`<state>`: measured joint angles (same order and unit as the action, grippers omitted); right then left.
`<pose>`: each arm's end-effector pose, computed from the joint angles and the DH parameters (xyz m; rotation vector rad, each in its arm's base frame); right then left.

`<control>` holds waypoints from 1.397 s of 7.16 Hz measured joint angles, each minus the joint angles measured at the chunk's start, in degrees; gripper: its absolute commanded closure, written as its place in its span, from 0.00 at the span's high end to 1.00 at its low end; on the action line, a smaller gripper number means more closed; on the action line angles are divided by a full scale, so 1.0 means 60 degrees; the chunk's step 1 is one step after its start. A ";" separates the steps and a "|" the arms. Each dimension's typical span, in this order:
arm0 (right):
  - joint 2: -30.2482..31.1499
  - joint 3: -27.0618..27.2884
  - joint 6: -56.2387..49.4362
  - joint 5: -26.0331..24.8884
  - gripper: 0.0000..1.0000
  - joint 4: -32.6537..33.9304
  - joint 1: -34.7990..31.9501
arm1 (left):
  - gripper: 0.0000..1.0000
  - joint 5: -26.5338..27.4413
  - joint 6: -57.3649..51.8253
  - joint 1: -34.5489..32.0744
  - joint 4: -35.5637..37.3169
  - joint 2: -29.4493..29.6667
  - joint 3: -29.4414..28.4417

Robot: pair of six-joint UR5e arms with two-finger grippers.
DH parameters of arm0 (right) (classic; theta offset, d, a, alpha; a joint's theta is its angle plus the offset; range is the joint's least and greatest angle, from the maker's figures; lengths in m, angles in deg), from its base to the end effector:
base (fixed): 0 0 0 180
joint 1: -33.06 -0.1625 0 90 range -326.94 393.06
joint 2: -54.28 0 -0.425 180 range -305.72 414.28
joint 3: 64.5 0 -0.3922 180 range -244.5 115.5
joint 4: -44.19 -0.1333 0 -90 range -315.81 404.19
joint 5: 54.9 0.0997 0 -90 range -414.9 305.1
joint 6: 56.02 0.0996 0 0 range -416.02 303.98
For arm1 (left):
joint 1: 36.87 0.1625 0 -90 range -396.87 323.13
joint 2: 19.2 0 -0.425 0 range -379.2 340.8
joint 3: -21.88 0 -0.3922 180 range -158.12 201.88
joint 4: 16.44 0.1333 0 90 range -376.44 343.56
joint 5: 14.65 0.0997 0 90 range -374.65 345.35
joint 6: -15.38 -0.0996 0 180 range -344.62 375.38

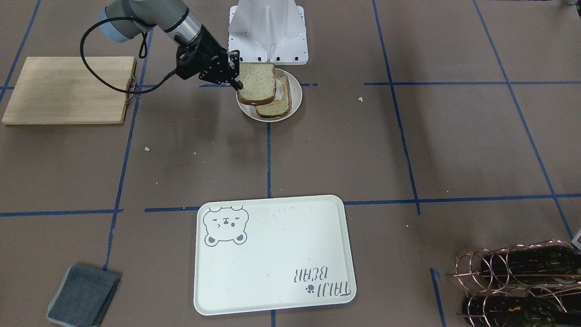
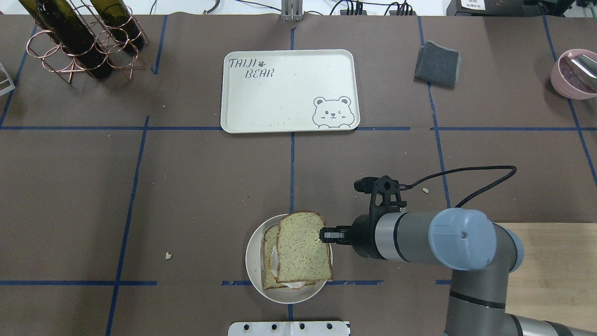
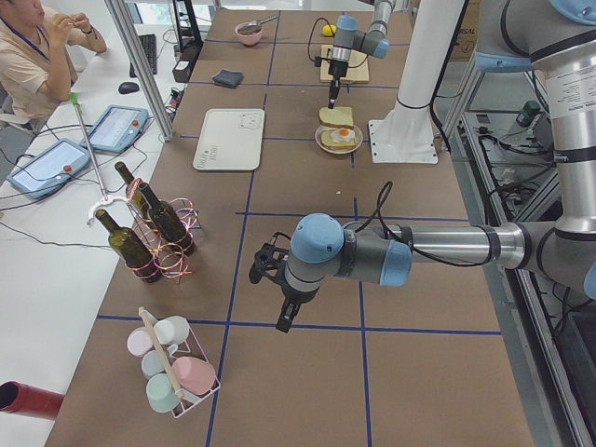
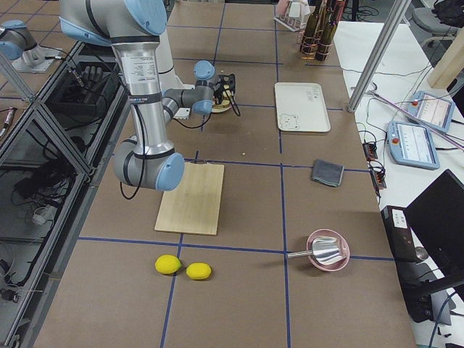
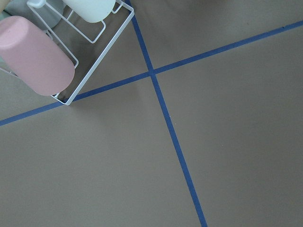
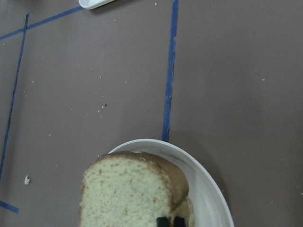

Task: Make sandwich and place on tray
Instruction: 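Carry the bread slice with the right gripper over the egg toast plate, then lower the bread onto the egg toast and open the right gripper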

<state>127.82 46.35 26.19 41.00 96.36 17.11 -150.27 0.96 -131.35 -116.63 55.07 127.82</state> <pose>-0.4986 -0.2705 0.2614 0.1836 -1.3001 0.0538 -0.0922 -0.3816 0.6207 0.3005 0.7567 0.2361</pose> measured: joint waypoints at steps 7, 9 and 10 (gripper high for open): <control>-0.0944 -0.0549 0.0055 -0.0375 1.00 0.1229 0.0225 | 1.00 0.0000 0.0000 0.0000 0.0000 0.0015 -0.0045; -0.1057 -0.0479 0.0035 -0.0529 1.00 0.1797 0.0081 | 1.00 0.0000 0.0000 -0.0004 -0.0004 0.0008 -0.0075; -0.1043 -0.0365 -0.0013 -0.0460 1.00 0.2167 -0.0114 | 1.00 0.0003 0.0000 -0.0007 -0.0040 0.0019 -0.0047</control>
<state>121.56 44.16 26.11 38.24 109.37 16.42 -150.25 0.96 -131.39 -116.87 55.18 127.54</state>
